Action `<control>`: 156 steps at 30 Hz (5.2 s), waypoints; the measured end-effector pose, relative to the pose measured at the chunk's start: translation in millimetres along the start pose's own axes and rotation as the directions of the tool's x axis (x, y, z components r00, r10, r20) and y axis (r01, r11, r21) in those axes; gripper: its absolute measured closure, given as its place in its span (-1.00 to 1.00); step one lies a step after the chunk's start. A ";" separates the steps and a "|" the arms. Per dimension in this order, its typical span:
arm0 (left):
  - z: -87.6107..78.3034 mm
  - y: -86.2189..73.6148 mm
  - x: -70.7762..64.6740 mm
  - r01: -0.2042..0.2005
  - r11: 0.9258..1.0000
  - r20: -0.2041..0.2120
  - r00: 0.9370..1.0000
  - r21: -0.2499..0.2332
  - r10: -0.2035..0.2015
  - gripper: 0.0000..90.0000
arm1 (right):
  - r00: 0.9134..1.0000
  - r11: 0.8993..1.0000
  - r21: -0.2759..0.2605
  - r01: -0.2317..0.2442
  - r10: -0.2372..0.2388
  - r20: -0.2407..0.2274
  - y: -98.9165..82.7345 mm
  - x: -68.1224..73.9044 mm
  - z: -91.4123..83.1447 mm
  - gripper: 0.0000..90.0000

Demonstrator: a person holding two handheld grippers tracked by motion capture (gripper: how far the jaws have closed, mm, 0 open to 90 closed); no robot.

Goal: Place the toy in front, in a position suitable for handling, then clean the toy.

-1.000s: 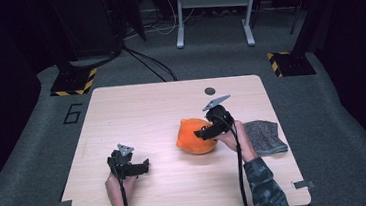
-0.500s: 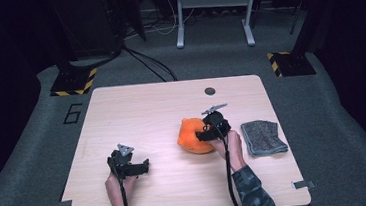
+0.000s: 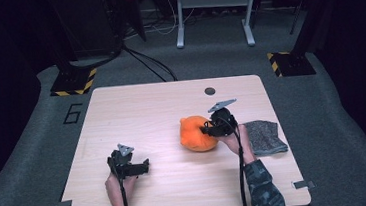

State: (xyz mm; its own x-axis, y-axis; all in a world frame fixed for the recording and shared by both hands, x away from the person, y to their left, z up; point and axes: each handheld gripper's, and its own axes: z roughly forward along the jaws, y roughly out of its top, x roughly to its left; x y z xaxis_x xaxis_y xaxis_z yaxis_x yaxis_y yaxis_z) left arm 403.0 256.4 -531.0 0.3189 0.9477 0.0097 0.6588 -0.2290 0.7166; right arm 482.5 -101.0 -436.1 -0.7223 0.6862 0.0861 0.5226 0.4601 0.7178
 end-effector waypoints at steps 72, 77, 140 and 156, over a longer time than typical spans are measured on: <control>25.0 54.5 -85.9 -0.200 0.933 0.441 0.838 -0.298 0.320 0.00 | 0.858 0.960 -0.003 -0.281 0.252 0.448 -122.8 -46.6 -77.8 -0.75; 24.6 51.6 -85.6 -0.201 0.924 0.445 0.830 -0.325 0.337 0.33 | 0.839 0.957 0.017 -0.289 0.244 0.486 -120.3 -57.1 -73.6 -0.76; 25.8 46.1 -82.3 -0.226 0.908 0.451 0.809 -0.353 0.377 0.66 | 0.952 0.975 -0.117 -0.191 0.213 0.218 -69.7 -57.6 -66.9 0.56; 25.2 45.8 -83.3 -0.214 0.905 0.451 0.810 -0.367 0.374 0.66 | 0.995 0.997 -0.074 -0.022 0.029 0.095 7.2 -10.4 -43.9 0.53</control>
State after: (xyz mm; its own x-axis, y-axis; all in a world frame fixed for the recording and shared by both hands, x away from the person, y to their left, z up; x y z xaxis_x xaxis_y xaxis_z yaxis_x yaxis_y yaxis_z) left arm 423.8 161.4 -516.5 0.8125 0.5817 -0.0388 0.2785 -0.3287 0.9024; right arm 473.9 -129.6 -401.4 -0.6605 0.7497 0.0412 0.5037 0.4017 0.7648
